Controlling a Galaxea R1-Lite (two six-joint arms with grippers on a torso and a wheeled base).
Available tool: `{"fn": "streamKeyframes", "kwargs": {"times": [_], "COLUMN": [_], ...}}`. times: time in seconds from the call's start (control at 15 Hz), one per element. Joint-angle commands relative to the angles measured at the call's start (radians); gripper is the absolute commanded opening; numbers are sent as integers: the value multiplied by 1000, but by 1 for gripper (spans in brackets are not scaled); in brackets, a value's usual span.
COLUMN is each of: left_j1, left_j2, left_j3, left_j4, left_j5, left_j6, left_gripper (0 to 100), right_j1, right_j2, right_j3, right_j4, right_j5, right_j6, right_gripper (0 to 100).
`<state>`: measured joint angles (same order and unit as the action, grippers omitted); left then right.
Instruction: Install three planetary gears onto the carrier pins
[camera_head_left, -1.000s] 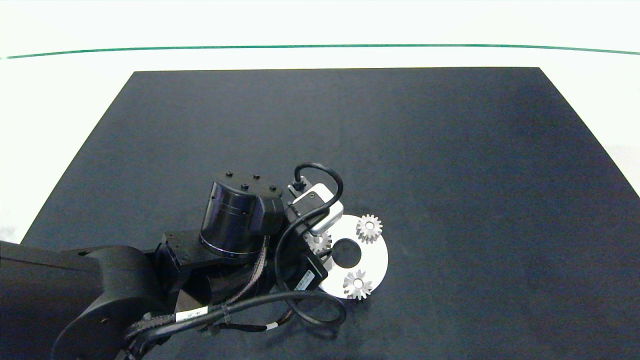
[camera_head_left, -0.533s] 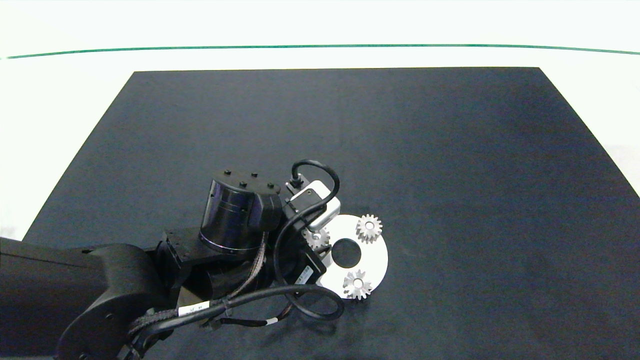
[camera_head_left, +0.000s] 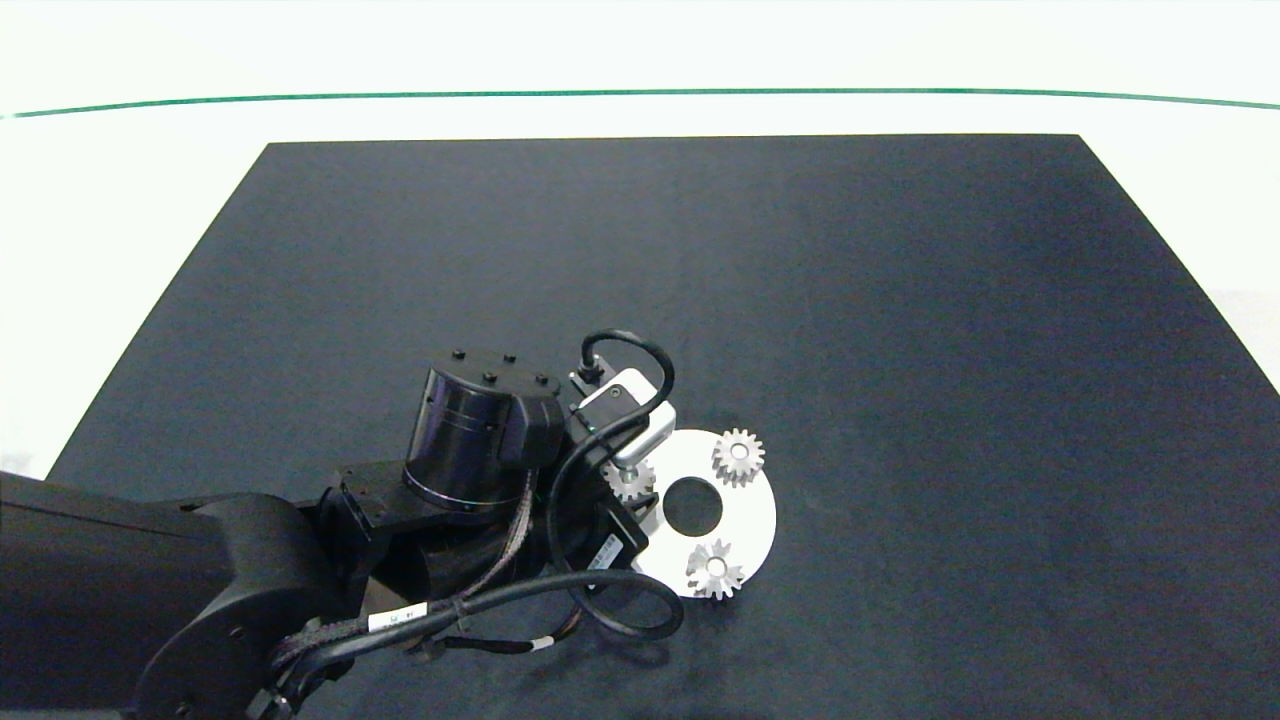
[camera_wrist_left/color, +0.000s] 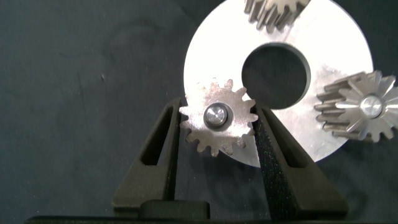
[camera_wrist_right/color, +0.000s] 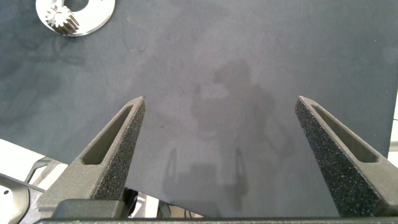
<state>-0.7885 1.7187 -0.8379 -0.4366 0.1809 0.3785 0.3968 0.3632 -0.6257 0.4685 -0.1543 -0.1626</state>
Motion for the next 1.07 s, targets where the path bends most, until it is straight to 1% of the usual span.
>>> {"fn": "streamKeyframes", "kwargs": {"times": [0.07,1.07], "left_j1": [2,5], "left_j2": [1,1], "left_j3": [3,10], "left_j4": [-4,-4], "left_j5": [2,2], "left_j6": [2,-4], "left_gripper": [1,1], "right_j1": [0,-1], "right_j2": [0,-1], "right_j3": [1,1], "right_j4": [2,2], "right_j5": [1,1], "right_j6": [-2,-2], "right_gripper": [100,100]}}
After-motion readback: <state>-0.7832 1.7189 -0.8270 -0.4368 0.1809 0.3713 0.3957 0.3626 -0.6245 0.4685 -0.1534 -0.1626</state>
